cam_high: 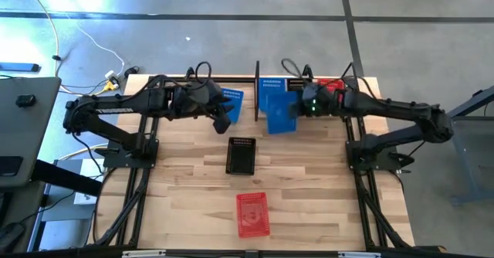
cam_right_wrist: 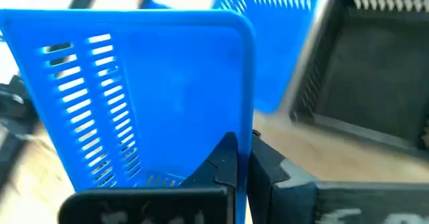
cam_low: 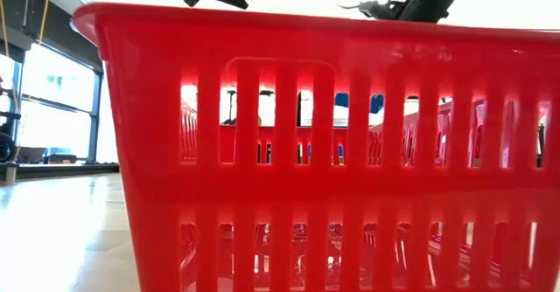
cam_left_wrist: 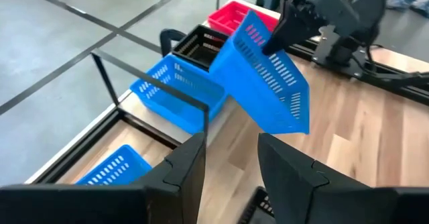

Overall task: Stack baskets on shelf by color
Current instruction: Stack the bottom blue bin on top of the other blue bin on the shelf

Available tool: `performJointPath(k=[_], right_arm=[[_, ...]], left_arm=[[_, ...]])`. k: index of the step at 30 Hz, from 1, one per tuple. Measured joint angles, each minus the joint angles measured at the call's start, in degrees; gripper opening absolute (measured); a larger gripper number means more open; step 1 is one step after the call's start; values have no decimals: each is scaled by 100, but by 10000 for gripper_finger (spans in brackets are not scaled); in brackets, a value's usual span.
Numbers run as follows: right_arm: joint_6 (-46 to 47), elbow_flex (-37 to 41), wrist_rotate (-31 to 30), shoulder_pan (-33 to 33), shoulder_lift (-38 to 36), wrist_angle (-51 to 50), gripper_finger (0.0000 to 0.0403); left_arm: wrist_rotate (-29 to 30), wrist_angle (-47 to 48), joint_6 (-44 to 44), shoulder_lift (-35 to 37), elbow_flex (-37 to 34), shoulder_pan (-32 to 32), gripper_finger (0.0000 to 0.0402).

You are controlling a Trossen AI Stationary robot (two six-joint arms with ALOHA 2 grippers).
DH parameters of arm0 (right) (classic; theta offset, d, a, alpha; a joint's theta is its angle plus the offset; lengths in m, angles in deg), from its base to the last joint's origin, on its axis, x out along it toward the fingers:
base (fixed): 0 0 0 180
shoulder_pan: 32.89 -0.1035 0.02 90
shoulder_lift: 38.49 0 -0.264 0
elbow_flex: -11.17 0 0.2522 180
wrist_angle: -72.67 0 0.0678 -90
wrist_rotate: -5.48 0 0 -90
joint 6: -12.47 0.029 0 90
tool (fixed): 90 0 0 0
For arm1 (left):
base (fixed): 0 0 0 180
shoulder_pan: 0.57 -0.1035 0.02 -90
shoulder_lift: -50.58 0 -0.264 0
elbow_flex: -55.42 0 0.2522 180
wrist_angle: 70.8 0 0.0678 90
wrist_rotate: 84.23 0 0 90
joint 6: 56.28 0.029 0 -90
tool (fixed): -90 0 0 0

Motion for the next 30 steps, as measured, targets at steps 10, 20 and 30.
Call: performJointPath(k=[10, 20, 30], right_arm=[[-691, -2, 857, 1292, 0, 812, 0], [-1452, -1214, 1074, 1969, 398, 321, 0], [-1398, -2237, 1185, 2131, 1453, -906, 0]], left_arm=[[0, 4, 53, 0, 2, -350, 129], [-2, 4, 145, 0, 2, -575, 129], [-2, 4, 145, 0, -1, -604, 129]])
